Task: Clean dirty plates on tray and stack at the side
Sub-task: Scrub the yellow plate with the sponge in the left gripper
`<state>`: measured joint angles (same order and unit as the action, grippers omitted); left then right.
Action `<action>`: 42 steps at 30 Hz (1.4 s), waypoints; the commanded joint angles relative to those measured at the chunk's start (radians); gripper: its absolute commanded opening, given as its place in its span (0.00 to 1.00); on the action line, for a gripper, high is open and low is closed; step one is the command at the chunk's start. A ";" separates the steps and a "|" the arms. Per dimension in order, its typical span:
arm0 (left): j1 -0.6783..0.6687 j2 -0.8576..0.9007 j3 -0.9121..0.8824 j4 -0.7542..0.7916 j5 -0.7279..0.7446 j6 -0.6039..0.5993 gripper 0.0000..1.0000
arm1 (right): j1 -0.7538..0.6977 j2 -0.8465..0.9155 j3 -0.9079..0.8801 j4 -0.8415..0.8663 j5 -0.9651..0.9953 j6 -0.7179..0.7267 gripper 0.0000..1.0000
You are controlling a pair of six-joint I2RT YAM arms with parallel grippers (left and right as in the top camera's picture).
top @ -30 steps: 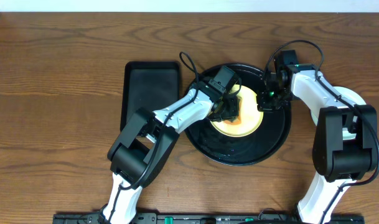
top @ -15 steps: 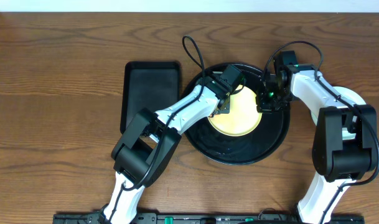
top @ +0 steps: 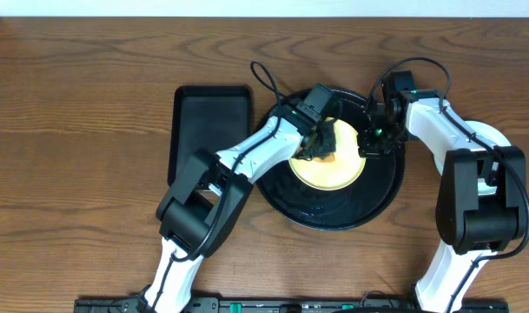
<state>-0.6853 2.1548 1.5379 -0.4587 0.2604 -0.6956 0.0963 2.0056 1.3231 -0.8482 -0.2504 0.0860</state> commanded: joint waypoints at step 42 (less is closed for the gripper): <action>0.083 -0.119 -0.013 0.060 -0.568 0.483 0.08 | -0.003 0.024 0.002 -0.002 0.014 -0.046 0.01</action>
<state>-0.6518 2.1338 1.5227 -0.3672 -0.1799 -0.1864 0.0967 2.0056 1.3231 -0.8364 -0.2874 0.0631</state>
